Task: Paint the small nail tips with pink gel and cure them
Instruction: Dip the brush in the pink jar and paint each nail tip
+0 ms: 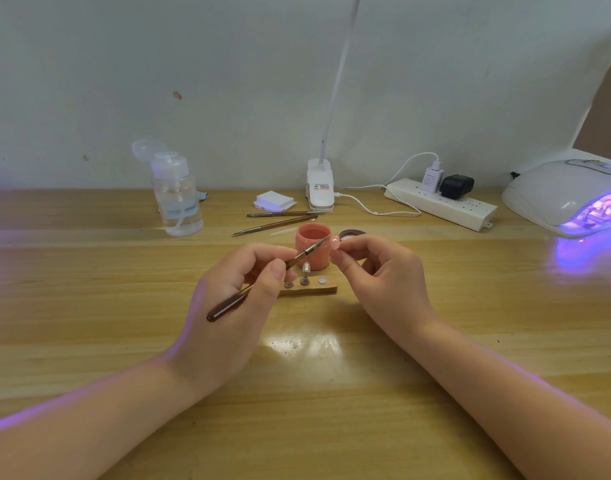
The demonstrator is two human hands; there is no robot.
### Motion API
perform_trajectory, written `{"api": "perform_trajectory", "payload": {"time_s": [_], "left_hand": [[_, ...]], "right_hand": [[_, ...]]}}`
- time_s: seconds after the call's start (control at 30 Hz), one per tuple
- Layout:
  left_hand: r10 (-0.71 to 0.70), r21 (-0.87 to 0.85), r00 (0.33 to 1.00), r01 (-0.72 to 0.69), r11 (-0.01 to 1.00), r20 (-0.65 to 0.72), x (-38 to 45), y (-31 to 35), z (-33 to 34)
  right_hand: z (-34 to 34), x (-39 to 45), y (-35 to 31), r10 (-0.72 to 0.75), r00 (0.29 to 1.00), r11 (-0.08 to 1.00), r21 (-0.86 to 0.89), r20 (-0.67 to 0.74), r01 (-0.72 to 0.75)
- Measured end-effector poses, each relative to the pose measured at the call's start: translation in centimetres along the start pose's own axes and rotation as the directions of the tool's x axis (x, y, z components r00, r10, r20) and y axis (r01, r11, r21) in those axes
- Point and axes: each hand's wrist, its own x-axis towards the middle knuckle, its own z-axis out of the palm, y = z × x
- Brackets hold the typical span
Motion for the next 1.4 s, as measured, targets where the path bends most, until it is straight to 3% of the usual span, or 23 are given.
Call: {"api": "perform_trajectory", "payload": {"time_s": [0.23,0.6,1.0,1.27,1.4], "left_hand": [[0.072,0.004,0.997,-0.072,0.997,0.018,-0.28,0.25,-0.36],[-0.070,-0.099,0.997,0.066,0.993,-0.038,0.20,0.33,0.19],[-0.064,-0.107,0.995,0.055,0.993,-0.079,0.20,0.58,0.19],[0.051,-0.021,0.999,-0.051,0.998,0.006,-0.23,0.60,-0.22],[0.029,0.042,1.000,-0.029,0.999,-0.010,0.01,0.55,-0.12]], "right_hand": [[-0.15,0.05,0.02,0.021,1.000,1.000,-0.007,0.007,-0.021],[-0.11,0.03,-0.02,0.030,1.000,1.000,0.008,0.006,-0.030],[-0.09,0.05,-0.01,0.036,0.999,0.999,-0.001,0.005,-0.036],[-0.22,0.00,-0.18,0.032,0.999,0.999,-0.003,0.014,-0.032],[-0.19,0.00,-0.08,0.038,0.999,0.999,-0.002,0.010,-0.038]]}}
